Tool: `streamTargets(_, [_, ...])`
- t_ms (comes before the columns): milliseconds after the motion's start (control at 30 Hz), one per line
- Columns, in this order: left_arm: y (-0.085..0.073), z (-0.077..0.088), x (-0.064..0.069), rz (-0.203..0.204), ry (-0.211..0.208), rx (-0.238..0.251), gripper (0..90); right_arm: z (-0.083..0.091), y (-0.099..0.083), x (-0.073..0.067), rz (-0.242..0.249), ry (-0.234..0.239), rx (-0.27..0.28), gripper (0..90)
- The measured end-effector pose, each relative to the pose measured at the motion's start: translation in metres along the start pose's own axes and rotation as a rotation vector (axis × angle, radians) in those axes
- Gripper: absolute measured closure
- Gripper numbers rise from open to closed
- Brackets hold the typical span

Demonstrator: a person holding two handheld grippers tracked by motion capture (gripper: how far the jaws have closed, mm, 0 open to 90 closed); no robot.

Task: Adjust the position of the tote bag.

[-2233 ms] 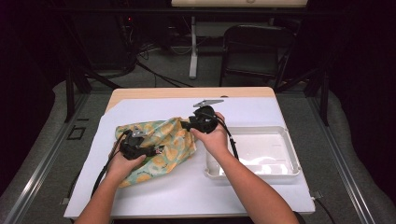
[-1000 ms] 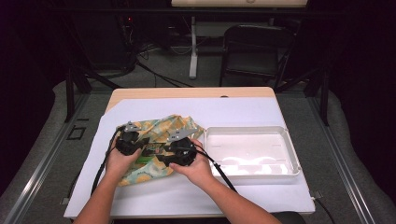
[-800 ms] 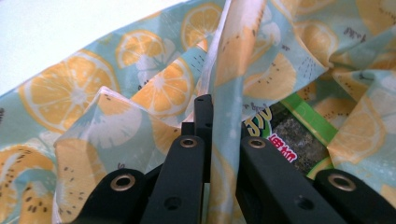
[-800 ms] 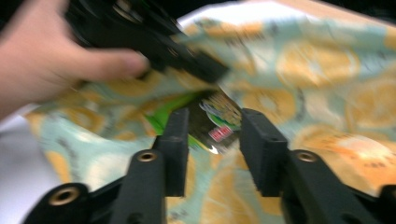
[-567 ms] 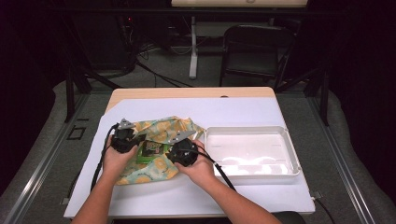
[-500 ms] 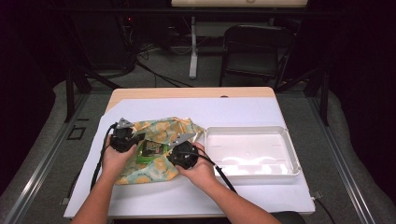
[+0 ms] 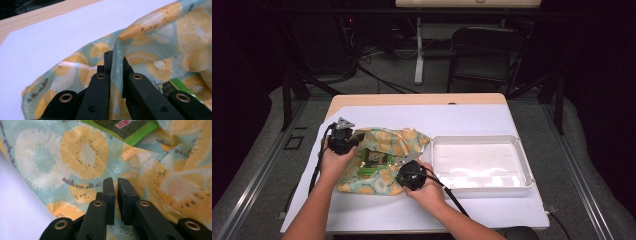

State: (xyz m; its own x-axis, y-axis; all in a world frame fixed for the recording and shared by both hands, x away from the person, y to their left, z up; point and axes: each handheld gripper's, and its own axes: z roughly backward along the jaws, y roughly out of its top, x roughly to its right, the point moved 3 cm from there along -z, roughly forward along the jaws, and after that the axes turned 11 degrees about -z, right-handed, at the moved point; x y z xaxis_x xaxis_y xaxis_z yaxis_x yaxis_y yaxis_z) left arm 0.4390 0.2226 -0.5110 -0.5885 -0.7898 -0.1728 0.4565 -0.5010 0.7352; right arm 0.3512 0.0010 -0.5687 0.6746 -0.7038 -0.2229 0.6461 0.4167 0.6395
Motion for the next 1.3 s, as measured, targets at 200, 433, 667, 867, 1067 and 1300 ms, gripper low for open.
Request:
streamTargets(200, [0.011,-0.007,-0.012,-0.014,0.042,-0.014,90.0,-0.002,-0.004,0.0,0.003,-0.003,-0.016,85.9])
streamTargets(433, [0.015,-0.024,-0.025,0.0,0.073,-0.055,90.0,-0.005,-0.008,-0.001,0.009,0.003,-0.023,88.1])
streamTargets(667, [0.009,-0.045,-0.041,0.03,0.093,-0.118,90.0,-0.005,-0.01,-0.004,0.024,-0.003,-0.025,88.7])
streamTargets(867, [-0.003,-0.064,-0.047,0.068,0.089,-0.172,90.0,-0.005,-0.01,-0.003,0.028,0.002,-0.019,89.1])
streamTargets(1067, [-0.01,-0.073,-0.046,0.065,0.084,-0.214,89.9,-0.004,-0.011,-0.003,0.027,-0.002,-0.021,89.2])
streamTargets(1300, [-0.017,-0.08,-0.045,0.057,0.067,-0.247,89.6,-0.004,-0.011,-0.003,0.027,-0.001,-0.021,89.2])
